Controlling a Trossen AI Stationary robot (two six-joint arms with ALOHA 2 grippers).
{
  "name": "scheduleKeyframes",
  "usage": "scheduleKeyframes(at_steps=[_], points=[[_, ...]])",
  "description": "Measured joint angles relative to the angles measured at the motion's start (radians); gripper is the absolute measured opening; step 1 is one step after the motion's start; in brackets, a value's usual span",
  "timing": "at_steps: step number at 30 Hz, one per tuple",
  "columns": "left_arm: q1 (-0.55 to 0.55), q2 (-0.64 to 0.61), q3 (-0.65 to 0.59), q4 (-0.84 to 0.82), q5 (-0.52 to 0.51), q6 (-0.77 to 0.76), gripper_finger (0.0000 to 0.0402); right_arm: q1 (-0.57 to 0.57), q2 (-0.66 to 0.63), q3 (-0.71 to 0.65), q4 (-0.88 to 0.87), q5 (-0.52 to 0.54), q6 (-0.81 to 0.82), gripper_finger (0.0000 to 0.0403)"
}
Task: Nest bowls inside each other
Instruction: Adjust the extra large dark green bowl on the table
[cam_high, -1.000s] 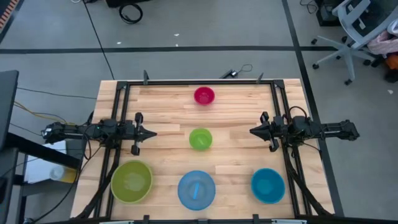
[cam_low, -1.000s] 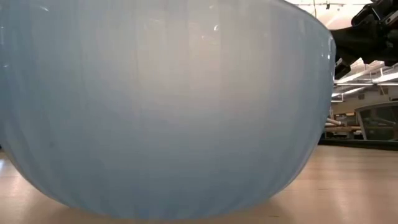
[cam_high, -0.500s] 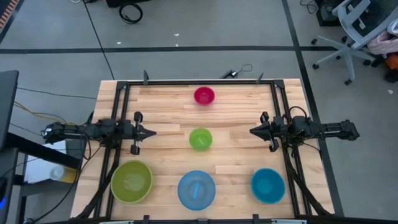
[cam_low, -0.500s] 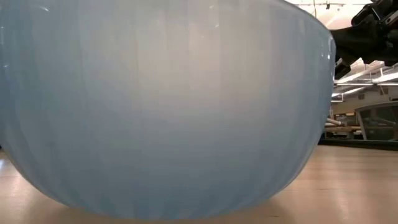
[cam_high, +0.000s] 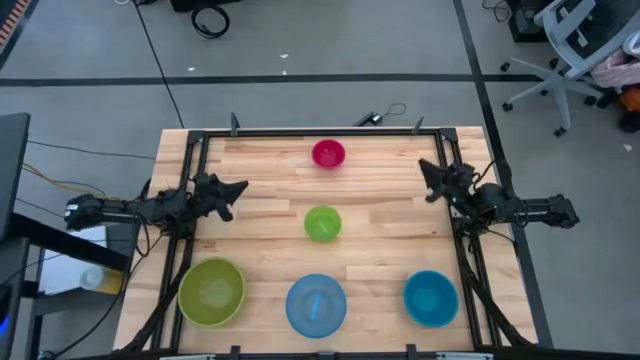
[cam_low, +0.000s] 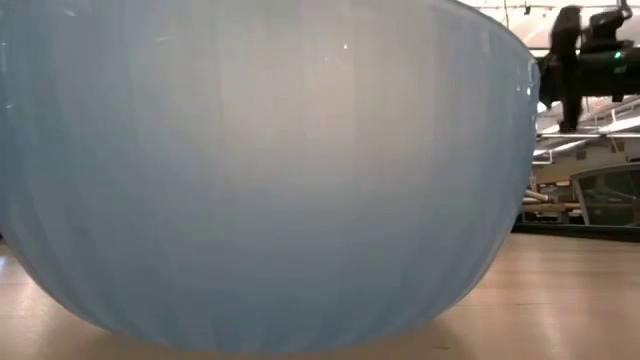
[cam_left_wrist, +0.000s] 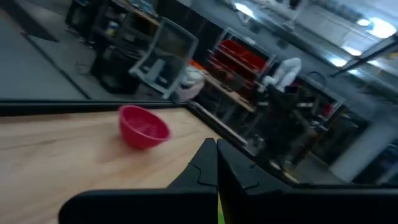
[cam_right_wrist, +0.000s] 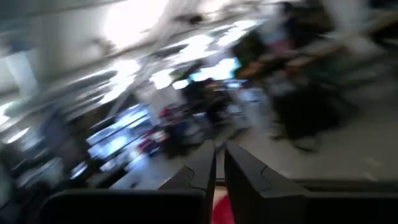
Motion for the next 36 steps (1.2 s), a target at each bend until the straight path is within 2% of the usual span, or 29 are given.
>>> scheduleKeyframes(at_steps=[5,8,11,13,14,16,18,21,24,27,31,33,36], points=[[0.025,0.104,0.067,-0.003,-0.002,-0.009,0.0000,-0.042,0.017,0.000,0.006,0.043,0.177,0.0052],[0.026,0.160,0.134,-0.020,-0.003,0.025,0.0000,-0.056,0.017,0.000,0.082,0.045,0.184,0.0051],[0.027,0.208,0.214,-0.127,0.006,0.046,0.0000,-0.068,0.019,0.000,0.103,0.066,0.197,0.0049],[0.035,0.231,0.275,-0.251,0.048,0.006,0.0000,-0.078,0.032,0.000,0.096,0.083,0.338,0.0046],[0.041,0.243,0.307,-0.327,0.090,-0.020,0.0000,-0.083,0.045,0.000,0.077,0.056,0.407,0.0045],[0.051,0.268,0.371,-0.472,0.201,-0.073,0.0001,-0.090,0.090,0.000,0.056,-0.085,0.479,0.0042],[0.053,0.291,0.431,-0.607,0.293,-0.110,0.0009,-0.092,0.167,0.004,0.047,-0.196,0.566,0.0041],[0.053,0.316,0.509,-0.778,0.385,-0.123,0.0036,-0.082,0.325,0.048,0.017,-0.245,0.673,0.0041],[0.053,0.331,0.567,-0.896,0.484,-0.123,0.0079,-0.062,0.518,0.139,0.018,-0.287,0.700,0.0041],[0.040,0.344,0.585,-0.969,0.625,-0.106,0.0129,-0.027,0.725,0.273,0.011,-0.342,0.673,0.0041],[-0.013,0.375,0.584,-1.098,0.815,0.004,0.0187,0.020,0.975,0.454,-0.037,-0.349,0.539,0.0041],[-0.049,0.390,0.584,-1.144,0.849,0.045,0.0205,0.031,1.082,0.528,-0.039,-0.350,0.467,0.0041],[-0.100,0.412,0.584,-1.165,0.852,0.095,0.0219,0.034,1.213,0.616,-0.043,-0.363,0.518,0.0041]])
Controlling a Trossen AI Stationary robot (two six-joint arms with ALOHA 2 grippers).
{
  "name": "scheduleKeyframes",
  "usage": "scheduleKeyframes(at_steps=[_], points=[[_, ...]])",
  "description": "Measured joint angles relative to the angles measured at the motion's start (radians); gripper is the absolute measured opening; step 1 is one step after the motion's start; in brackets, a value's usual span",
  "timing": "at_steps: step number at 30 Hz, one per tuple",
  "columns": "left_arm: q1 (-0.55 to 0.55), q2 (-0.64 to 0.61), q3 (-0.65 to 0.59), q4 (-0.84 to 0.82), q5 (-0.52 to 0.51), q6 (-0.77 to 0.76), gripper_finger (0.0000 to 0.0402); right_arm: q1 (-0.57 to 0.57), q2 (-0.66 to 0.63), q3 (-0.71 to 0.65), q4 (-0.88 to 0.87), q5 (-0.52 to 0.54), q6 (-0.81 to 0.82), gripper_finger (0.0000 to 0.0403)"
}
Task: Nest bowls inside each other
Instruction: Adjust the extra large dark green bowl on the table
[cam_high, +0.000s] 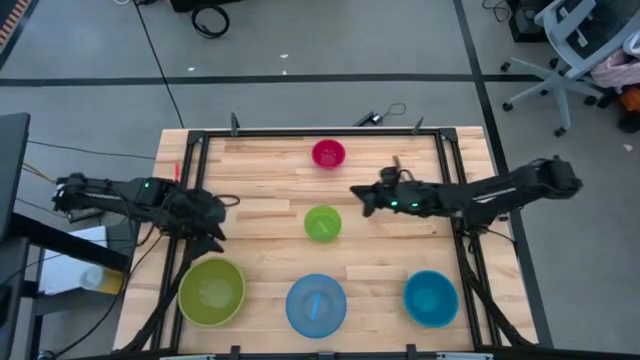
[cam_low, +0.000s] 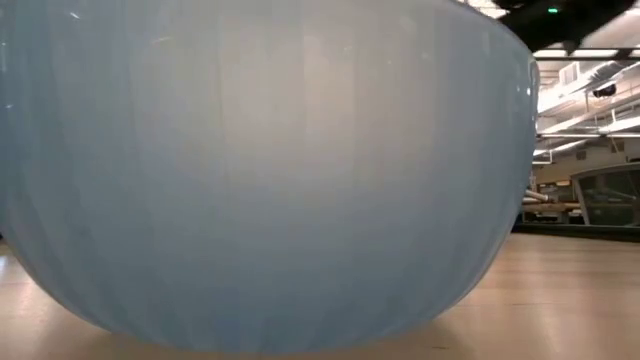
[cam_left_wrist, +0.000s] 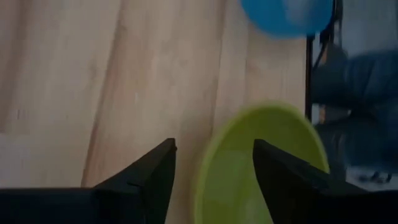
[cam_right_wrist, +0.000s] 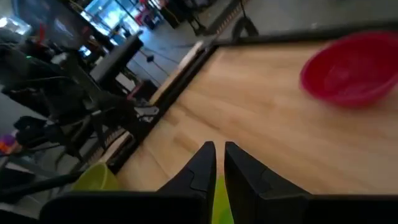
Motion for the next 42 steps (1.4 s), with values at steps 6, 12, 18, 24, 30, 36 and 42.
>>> scheduleKeyframes(at_steps=[6,12,18,24,30,36,42], points=[[-0.057,0.056,0.000,-0.003,-0.001,0.004,0.0222,-0.027,0.141,0.137,-0.144,-0.201,0.035,0.0041],[-0.105,0.113,-0.045,-0.003,-0.010,0.032,0.0222,-0.017,0.177,0.319,-0.566,-0.256,-0.042,0.0049],[-0.148,0.155,-0.101,0.008,-0.015,0.014,0.0211,-0.015,0.167,0.430,-0.782,-0.225,-0.086,0.0089],[-0.145,0.184,-0.109,0.043,-0.042,-0.012,0.0151,-0.055,0.177,0.433,-1.006,-0.337,-0.034,0.0144],[-0.145,0.204,-0.109,0.125,-0.043,-0.097,0.0081,-0.024,0.149,0.433,-1.274,-0.535,-0.022,0.0163],[-0.145,0.209,-0.109,0.289,-0.046,-0.213,0.0065,0.081,0.100,0.432,-1.578,-0.677,-0.080,0.0163],[-0.145,0.206,-0.108,0.339,-0.092,-0.263,0.0112,0.259,0.068,0.403,-1.670,-0.704,-0.200,0.0173]])
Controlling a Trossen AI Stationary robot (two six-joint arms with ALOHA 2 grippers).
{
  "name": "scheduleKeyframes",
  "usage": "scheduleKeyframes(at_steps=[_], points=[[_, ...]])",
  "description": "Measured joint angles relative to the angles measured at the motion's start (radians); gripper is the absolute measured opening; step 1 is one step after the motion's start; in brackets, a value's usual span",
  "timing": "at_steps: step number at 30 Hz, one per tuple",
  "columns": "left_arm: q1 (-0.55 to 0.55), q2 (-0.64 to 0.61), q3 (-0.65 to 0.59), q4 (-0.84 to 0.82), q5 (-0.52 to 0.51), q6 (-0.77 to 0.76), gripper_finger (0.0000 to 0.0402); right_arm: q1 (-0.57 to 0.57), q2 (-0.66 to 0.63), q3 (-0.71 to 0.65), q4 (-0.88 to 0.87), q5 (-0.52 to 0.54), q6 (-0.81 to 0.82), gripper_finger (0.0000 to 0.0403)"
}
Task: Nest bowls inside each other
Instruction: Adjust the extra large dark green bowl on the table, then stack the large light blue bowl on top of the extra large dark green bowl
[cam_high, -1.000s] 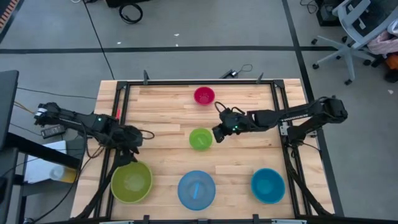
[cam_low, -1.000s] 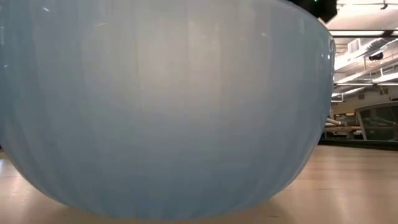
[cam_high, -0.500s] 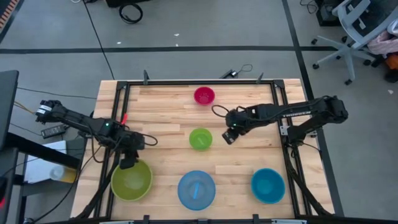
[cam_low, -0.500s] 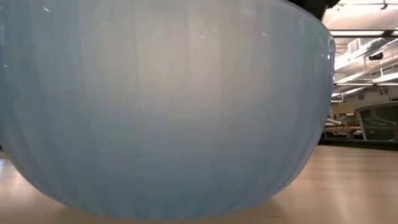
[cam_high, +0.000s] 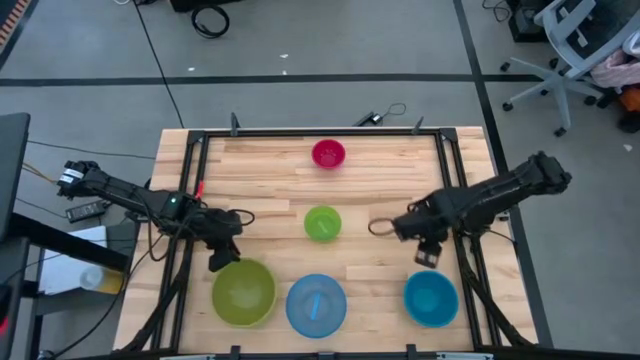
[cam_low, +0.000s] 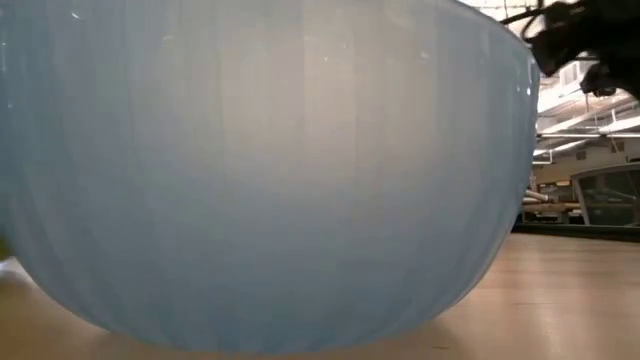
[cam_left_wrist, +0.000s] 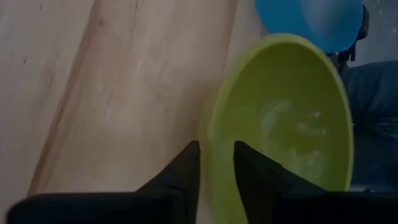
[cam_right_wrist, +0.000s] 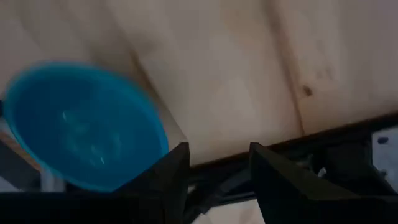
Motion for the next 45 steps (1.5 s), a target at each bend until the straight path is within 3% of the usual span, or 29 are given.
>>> scheduleKeyframes(at_steps=[9,14,22,32,36,41,45], points=[[0.000,0.000,0.002,0.004,0.000,-0.023,0.0206,0.196,0.000,-0.162,0.259,-0.050,0.089,0.0198],[0.000,0.001,0.049,0.007,-0.002,0.033,0.0212,0.252,0.002,-0.214,0.369,-0.047,0.129,0.0199],[-0.061,0.028,0.047,-0.190,0.012,0.063,0.0212,0.265,0.008,-0.287,0.419,-0.017,0.259,0.0191],[-0.130,0.026,0.140,-0.219,0.038,-0.029,0.0212,0.247,0.007,-0.098,0.491,0.184,0.411,0.0190],[-0.120,0.026,0.202,-0.221,-0.066,0.020,0.0212,0.168,0.027,-0.086,0.700,0.329,0.519,0.0190],[-0.096,0.028,0.234,-0.157,-0.200,0.056,0.0212,0.073,0.205,-0.056,1.028,0.300,0.537,0.0190],[-0.088,0.036,0.235,-0.114,-0.238,0.040,0.0212,0.065,0.393,0.077,1.061,0.267,0.488,0.0189]])
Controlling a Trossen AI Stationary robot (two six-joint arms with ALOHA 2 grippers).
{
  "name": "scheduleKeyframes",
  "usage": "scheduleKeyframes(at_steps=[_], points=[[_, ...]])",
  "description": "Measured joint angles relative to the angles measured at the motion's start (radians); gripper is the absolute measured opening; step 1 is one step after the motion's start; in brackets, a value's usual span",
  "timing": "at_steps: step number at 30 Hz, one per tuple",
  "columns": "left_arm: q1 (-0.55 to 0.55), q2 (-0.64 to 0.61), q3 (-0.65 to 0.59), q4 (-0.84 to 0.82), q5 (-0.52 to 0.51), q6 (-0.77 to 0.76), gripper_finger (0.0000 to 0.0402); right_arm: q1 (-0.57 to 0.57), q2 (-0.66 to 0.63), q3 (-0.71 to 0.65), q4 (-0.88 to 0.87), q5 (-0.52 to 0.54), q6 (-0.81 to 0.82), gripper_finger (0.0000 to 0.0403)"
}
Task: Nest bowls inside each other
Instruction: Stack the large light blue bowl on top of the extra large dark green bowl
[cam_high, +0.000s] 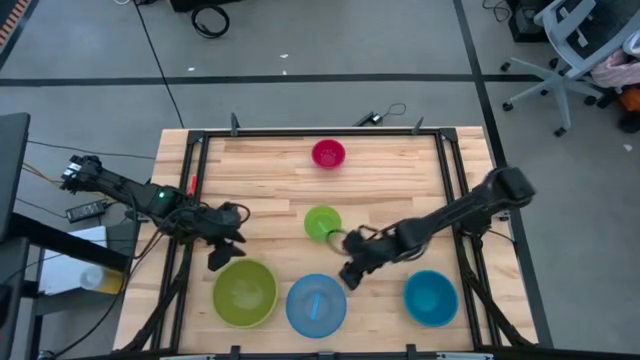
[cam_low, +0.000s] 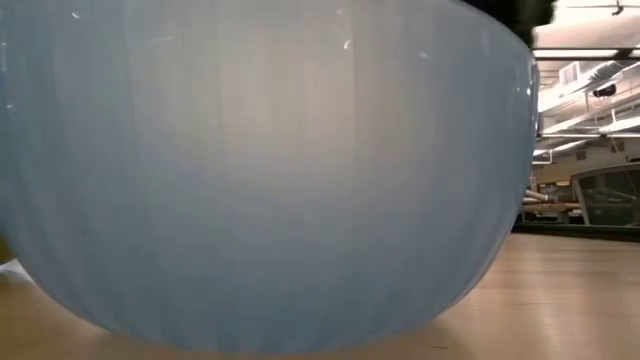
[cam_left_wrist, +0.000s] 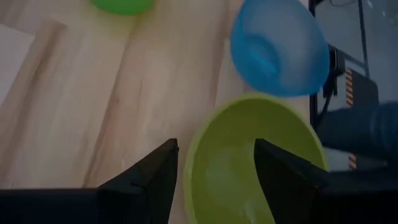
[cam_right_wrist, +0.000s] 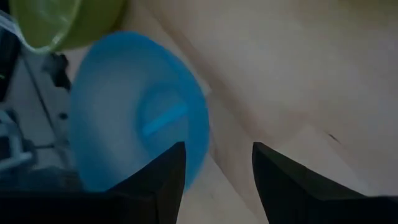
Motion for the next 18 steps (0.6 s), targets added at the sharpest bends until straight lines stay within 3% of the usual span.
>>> scheduleKeyframes(at_steps=[11,14,18], points=[[0.000,0.005,0.000,0.005,-0.036,-0.038,0.0212,0.008,0.296,0.325,-0.294,-0.045,-0.081,0.0181],[0.000,0.014,0.000,0.017,-0.055,-0.041,0.0212,0.008,0.315,0.361,-0.337,-0.049,-0.101,0.0140],[0.000,0.055,0.000,0.095,-0.100,-0.065,0.0212,0.003,0.298,0.397,-0.352,0.021,-0.163,0.0032]])
